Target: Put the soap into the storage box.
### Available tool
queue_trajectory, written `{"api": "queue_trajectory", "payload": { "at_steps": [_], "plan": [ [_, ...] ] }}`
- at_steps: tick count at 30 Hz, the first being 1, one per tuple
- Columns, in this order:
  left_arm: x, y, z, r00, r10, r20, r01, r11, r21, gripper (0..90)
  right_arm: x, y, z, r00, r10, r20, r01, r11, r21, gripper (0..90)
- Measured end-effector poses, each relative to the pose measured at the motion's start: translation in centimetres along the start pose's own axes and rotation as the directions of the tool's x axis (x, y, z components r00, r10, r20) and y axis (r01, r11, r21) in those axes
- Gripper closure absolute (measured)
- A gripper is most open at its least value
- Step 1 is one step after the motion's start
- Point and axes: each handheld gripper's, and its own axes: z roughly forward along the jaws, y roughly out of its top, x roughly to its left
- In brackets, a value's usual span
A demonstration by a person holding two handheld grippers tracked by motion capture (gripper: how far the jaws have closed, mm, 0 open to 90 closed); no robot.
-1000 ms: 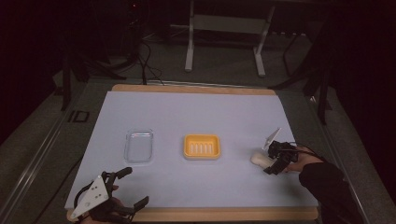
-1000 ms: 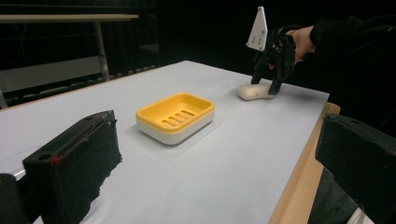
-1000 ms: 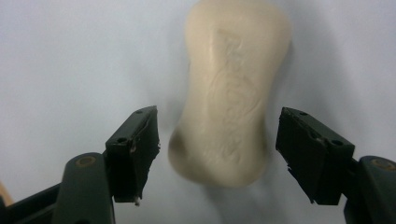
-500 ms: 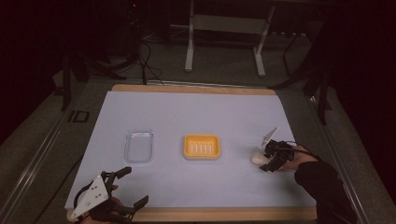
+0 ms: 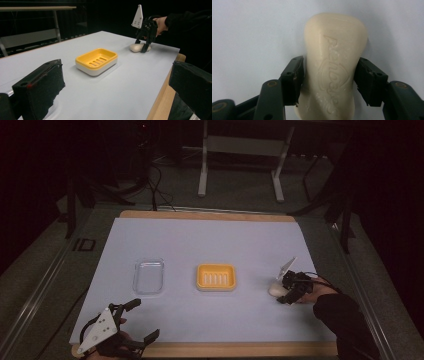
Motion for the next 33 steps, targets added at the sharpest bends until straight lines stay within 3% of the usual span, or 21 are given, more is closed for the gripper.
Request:
{"api": "queue_trajectory", "payload": {
  "at_steps": [5, 12, 16, 24, 28, 33],
  "plan": [
    [0.0, 0.0, 0.1, 1.0000, 0.000, -0.002, 0.000, 1.0000, 0.005, 0.1, 0.2, 0.2, -0.1, 1.0000, -0.002, 0.001, 0.002, 1.000, 0.013, 49.0],
    [0.1, 0.0, 0.1, 1.0000, -0.002, -0.003, 0.002, 1.0000, 0.003, 0.1, -0.1, 0.4, -0.1, 0.9994, 0.026, -0.023, -0.026, 0.999, 0.024, 49.6],
    [0.1, 0.0, 0.1, 1.0000, -0.002, -0.002, 0.002, 1.0000, 0.004, 0.1, -0.2, 0.4, -0.4, 0.9998, 0.011, -0.018, -0.010, 1.000, 0.024, 49.7],
    [0.1, 0.0, 0.0, 1.0000, -0.002, -0.002, 0.002, 1.0000, 0.003, 0.1, -0.3, 0.3, -1.3, 0.9989, 0.030, -0.035, -0.029, 0.999, 0.015, 49.7],
    [0.1, 0.0, 0.0, 1.0000, -0.004, 0.000, 0.004, 1.0000, 0.002, 0.1, -0.3, 0.3, -2.0, 0.9991, 0.004, -0.042, -0.004, 1.000, 0.002, 49.6],
    [0.1, 0.0, 0.0, 1.0000, -0.009, 0.002, 0.009, 0.9999, -0.011, 0.1, 0.2, 0.6, -3.0, 0.9975, -0.061, -0.036, 0.060, 0.998, -0.004, 49.6]
  ]
}}
